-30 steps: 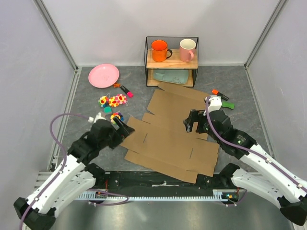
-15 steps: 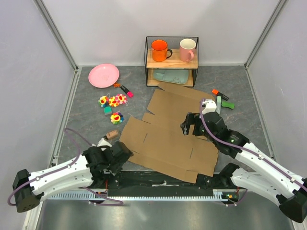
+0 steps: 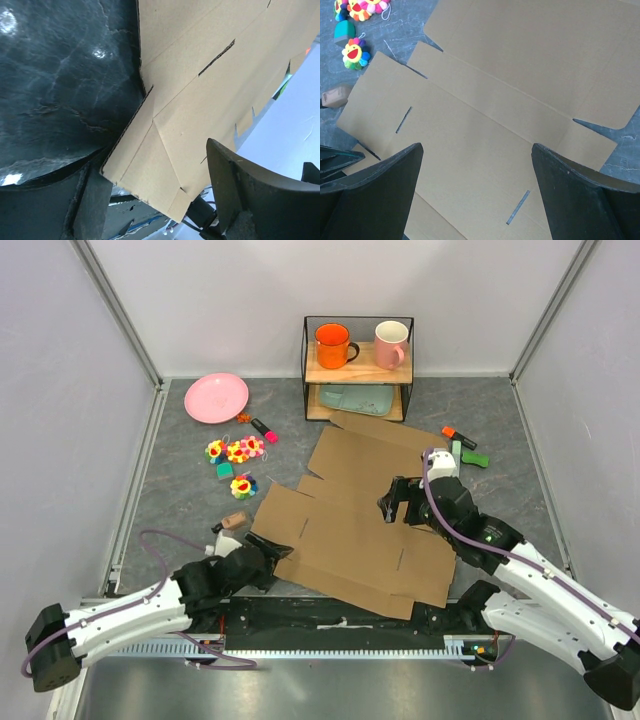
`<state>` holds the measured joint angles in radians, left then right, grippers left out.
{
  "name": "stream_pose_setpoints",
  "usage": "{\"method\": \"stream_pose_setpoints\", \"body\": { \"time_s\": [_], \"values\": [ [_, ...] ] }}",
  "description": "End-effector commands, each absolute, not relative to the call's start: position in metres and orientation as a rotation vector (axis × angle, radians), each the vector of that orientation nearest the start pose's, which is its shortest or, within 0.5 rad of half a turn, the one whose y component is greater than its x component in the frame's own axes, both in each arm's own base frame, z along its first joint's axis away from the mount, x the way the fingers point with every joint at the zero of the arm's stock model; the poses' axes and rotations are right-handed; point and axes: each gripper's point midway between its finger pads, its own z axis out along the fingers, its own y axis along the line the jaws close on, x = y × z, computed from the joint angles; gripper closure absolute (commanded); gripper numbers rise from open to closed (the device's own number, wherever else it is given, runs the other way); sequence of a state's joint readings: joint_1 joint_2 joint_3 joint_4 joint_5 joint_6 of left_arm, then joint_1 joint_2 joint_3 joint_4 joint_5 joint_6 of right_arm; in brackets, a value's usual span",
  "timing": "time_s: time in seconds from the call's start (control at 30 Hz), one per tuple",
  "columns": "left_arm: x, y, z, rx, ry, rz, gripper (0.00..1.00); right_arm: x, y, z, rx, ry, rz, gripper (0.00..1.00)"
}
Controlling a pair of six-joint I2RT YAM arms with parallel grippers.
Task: Fold the paper box
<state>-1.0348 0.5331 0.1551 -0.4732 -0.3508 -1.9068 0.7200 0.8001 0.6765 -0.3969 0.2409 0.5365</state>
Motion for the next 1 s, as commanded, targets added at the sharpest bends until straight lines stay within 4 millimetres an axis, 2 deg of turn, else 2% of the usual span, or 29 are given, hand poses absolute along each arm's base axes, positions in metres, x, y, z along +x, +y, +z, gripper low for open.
{"method": "stream_pose_setpoints", "body": {
  "time_s": [0.0, 0.17, 0.2, 0.27, 0.33, 0.37, 0.43, 0.53, 0.57, 0.63, 0.67, 0.73, 0.77, 0.8, 0.83, 0.87, 0.9, 0.93, 0.97],
  "values": [
    [0.131, -0.156, 0.000, -1.203, 2.281, -0.743, 0.26, 0.231, 0.173, 0.187, -0.029, 2.069, 0.538, 0.02],
    [0.138, -0.159, 0.007, -1.145, 2.269, -0.727, 0.39, 0.231, 0.174, 0.187, -0.033, 2.072, 0.540, 0.02],
    [0.139, -0.160, 0.009, -1.131, 2.267, -0.728, 0.48, 0.230, 0.174, 0.187, -0.035, 2.071, 0.544, 0.02],
    [0.143, -0.160, 0.012, -1.117, 2.251, -0.725, 0.56, 0.230, 0.173, 0.188, -0.033, 2.067, 0.543, 0.02],
    [0.146, -0.161, 0.015, -1.083, 2.242, -0.721, 0.72, 0.230, 0.173, 0.190, -0.034, 2.063, 0.546, 0.02],
    [0.148, -0.163, 0.020, -1.077, 2.236, -0.733, 0.86, 0.230, 0.173, 0.191, -0.036, 2.061, 0.549, 0.02],
    [0.149, -0.165, 0.027, -1.040, 2.241, -0.734, 0.97, 0.230, 0.173, 0.194, -0.034, 2.055, 0.551, 0.02],
    [0.155, -0.173, 0.055, -0.950, 2.224, -0.766, 0.98, 0.229, 0.173, 0.206, -0.038, 2.039, 0.560, 0.02],
    [0.160, -0.180, 0.077, -0.930, 2.198, -0.812, 0.98, 0.229, 0.172, 0.212, -0.033, 2.028, 0.565, 0.02],
    [0.165, -0.185, 0.101, -0.810, 2.178, -0.824, 0.98, 0.229, 0.172, 0.228, -0.034, 2.004, 0.581, 0.02],
    [0.170, -0.193, 0.131, -0.768, 2.143, -0.878, 0.98, 0.229, 0.173, 0.236, -0.034, 1.993, 0.588, 0.02],
    [0.173, -0.200, 0.157, -0.622, 2.145, -0.854, 0.98, 0.228, 0.173, 0.260, -0.036, 1.956, 0.605, 0.02],
    [0.178, -0.209, 0.197, -0.570, 2.097, -0.911, 0.98, 0.229, 0.173, 0.269, -0.038, 1.946, 0.608, 0.02],
    [0.178, -0.213, 0.211, -0.443, 2.102, -0.881, 0.98, 0.229, 0.173, 0.290, -0.035, 1.907, 0.629, 0.02],
    [0.179, -0.217, 0.228, -0.388, 2.099, -0.876, 0.98, 0.229, 0.173, 0.297, -0.047, 1.907, 0.627, 0.02],
    [0.183, -0.227, 0.263, -0.335, 2.074, -0.898, 0.98, 0.229, 0.173, 0.306, -0.049, 1.895, 0.630, 0.02],
    [0.181, -0.232, 0.277, -0.220, 2.077, -0.885, 0.98, 0.228, 0.172, 0.327, -0.047, 1.861, 0.645, 0.02],
    [0.181, -0.235, 0.318, -0.193, 2.020, -0.937, 0.98, 0.229, 0.172, 0.335, -0.055, 1.852, 0.642, 0.02],
    [0.184, -0.243, 0.323, -0.155, 2.036, -0.919, 0.98, 0.229, 0.171, 0.343, -0.053, 1.840, 0.644, 0.02]
  ]
}}
